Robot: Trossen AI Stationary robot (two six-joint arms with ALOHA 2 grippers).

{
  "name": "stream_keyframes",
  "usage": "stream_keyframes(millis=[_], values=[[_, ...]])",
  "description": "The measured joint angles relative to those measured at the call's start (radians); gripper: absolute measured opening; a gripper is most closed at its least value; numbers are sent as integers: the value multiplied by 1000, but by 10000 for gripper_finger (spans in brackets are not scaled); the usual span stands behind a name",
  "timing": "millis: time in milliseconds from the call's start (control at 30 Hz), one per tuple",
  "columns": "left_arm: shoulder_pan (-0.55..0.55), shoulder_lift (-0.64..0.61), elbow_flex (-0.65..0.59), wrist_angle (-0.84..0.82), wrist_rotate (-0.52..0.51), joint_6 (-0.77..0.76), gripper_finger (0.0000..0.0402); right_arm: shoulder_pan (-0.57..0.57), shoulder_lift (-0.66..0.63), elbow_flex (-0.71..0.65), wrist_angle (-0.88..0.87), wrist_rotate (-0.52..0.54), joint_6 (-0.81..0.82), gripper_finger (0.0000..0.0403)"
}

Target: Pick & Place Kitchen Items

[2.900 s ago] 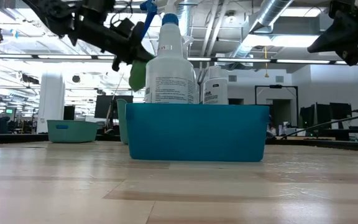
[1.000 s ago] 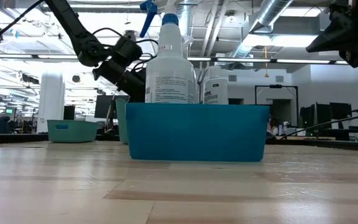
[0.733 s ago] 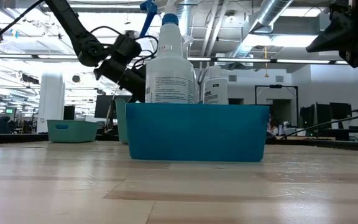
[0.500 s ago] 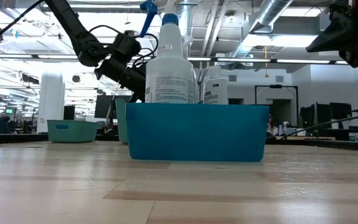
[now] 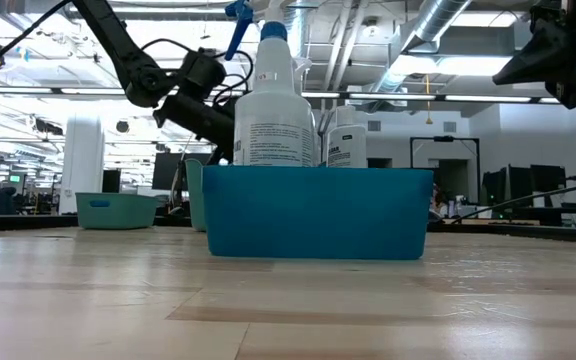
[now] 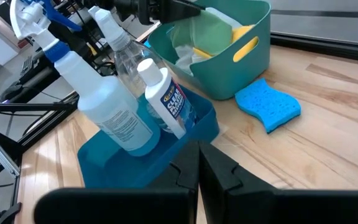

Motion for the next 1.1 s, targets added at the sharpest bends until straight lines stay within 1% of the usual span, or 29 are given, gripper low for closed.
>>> stream_keyframes(millis=[200,333,400,467,600,767,833,933,1100], values=[[0,-15,0,80,1,-28,146,0,0,0,-4,0,0,0],[0,-43,0,72,-4,-16,150,0,0,0,-9,-1,0,0],[0,-73,0,59,-45,8,147,0,0,0,-13,-4,0,0],[0,-107,0,34,-126,31,140,0,0,0,-13,-6,0,0],[13,-191,0,-108,-291,90,125,0,0,0,-19,-8,0,0],[38,-284,0,-437,-445,110,116,0,0,0,-30,-16,-3,0],[43,-313,0,-537,-466,106,118,0,0,0,-35,-23,-2,0],[42,-342,0,-641,-466,75,124,0,0,0,-40,-26,-2,0],[34,-359,0,-703,-464,-14,129,0,0,0,-49,-26,-2,0]])
